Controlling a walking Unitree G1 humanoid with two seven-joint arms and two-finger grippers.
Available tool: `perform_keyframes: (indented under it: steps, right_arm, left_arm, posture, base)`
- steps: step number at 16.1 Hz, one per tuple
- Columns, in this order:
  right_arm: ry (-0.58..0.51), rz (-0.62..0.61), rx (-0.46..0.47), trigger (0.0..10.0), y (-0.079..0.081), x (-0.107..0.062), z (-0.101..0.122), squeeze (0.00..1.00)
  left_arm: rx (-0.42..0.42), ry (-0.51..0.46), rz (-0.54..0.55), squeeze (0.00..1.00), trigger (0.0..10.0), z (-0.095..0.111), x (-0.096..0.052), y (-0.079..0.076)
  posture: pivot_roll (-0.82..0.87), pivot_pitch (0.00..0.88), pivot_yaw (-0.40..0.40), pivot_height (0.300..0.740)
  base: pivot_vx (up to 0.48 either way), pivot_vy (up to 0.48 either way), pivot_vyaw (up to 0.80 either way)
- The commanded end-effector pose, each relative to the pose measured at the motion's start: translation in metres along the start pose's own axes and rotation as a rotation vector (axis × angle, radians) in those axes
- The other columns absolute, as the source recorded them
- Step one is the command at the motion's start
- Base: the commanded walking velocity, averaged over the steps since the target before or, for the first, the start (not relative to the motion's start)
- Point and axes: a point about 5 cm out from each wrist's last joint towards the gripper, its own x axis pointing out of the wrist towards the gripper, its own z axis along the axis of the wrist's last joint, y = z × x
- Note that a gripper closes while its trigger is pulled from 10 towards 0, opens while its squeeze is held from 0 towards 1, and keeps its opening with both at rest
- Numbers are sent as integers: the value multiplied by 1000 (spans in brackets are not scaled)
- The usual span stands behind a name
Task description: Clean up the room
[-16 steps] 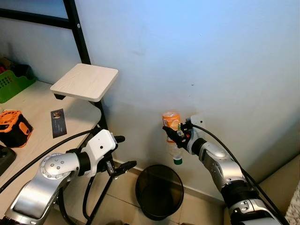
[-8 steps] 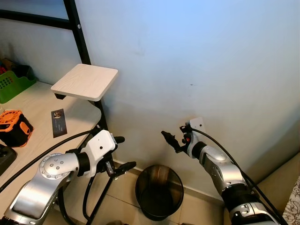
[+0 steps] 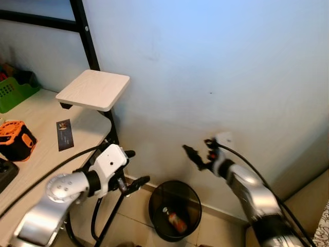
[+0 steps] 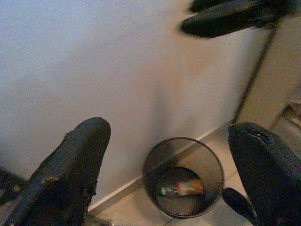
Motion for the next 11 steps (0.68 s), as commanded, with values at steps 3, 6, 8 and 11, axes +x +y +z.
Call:
perform_keyframes:
  steps: [3, 6, 8, 11]
  right_arm:
    - [-90, -55, 32, 10000, -3, -21, 7, 1000]
    - [-209, -198, 98, 10000, -1, -35, 14, 1000]
    - [-210, -235, 190, 10000, 5, -42, 11, 1000]
    - [-229, -257, 216, 10000, 11, -47, 7, 1000]
  left_arm:
    - [-31, -9, 139, 8, 10000, 0, 0, 6]
    - [-73, -41, 279, 0, 10000, 0, 4, 6]
    - [-73, -30, 427, 0, 10000, -3, 4, 12]
    - [-86, -4, 475, 0, 10000, -8, 5, 12]
  posture:
    - [-47, 0, 5, 740]
    - [-62, 0, 12, 740]
    - [-58, 0, 14, 740]
    - [-36, 0, 8, 740]
  base:
    - [0, 0, 0]
    - [0, 0, 0]
    - [0, 0, 0]
    - [0, 0, -800]
